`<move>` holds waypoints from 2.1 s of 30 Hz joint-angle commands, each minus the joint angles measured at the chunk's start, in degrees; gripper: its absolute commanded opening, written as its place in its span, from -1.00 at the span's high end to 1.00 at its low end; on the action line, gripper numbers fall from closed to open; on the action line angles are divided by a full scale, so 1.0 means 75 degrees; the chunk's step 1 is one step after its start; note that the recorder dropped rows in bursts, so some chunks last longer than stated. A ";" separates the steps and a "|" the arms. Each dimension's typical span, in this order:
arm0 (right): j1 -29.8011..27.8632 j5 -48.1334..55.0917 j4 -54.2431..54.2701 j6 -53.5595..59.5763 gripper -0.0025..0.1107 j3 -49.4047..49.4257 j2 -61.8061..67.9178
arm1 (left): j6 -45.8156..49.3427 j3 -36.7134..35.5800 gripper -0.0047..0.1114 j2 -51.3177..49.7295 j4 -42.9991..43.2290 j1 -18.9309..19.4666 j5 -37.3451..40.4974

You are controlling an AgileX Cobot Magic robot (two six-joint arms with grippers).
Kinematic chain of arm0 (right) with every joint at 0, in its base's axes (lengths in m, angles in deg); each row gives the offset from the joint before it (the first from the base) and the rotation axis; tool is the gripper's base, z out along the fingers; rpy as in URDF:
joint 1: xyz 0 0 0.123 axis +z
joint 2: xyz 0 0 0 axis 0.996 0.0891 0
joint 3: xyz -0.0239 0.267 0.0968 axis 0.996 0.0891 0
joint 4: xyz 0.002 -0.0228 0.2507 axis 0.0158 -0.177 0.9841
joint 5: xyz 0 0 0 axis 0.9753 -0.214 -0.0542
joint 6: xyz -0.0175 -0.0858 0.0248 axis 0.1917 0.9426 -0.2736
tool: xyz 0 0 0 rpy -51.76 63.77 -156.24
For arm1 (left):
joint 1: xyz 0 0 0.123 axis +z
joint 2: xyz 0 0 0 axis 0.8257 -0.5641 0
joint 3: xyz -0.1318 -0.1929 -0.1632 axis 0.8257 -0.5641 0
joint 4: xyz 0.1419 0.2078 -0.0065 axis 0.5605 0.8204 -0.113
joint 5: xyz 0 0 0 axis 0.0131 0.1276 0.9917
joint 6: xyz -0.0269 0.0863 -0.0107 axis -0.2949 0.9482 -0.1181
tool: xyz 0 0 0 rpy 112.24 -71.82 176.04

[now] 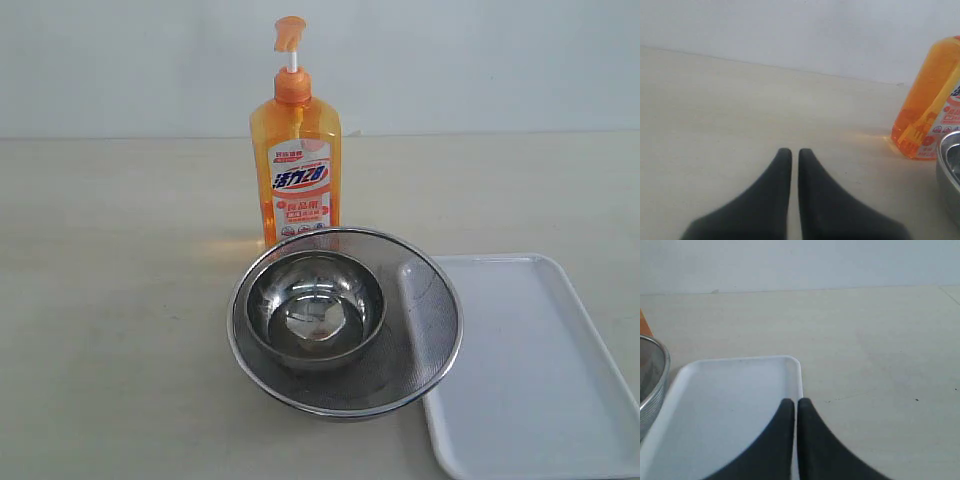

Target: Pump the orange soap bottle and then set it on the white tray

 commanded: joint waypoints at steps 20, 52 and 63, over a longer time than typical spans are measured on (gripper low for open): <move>-0.0004 -0.0093 -0.0031 0.0050 0.96 0.0038 -0.0048 | 0.0143 -0.0021 0.84 0.0026 0.0040 0.0031 -0.3478; -0.0004 -0.0093 -0.0031 0.0050 0.96 0.0038 -0.0048 | 0.0597 0.3415 0.84 -0.6243 0.0003 0.0031 -0.2359; -0.0004 -0.0093 -0.0031 0.0050 0.96 0.0038 -0.0048 | 0.0419 0.3844 0.84 -0.6662 0.0299 -0.0070 -0.2686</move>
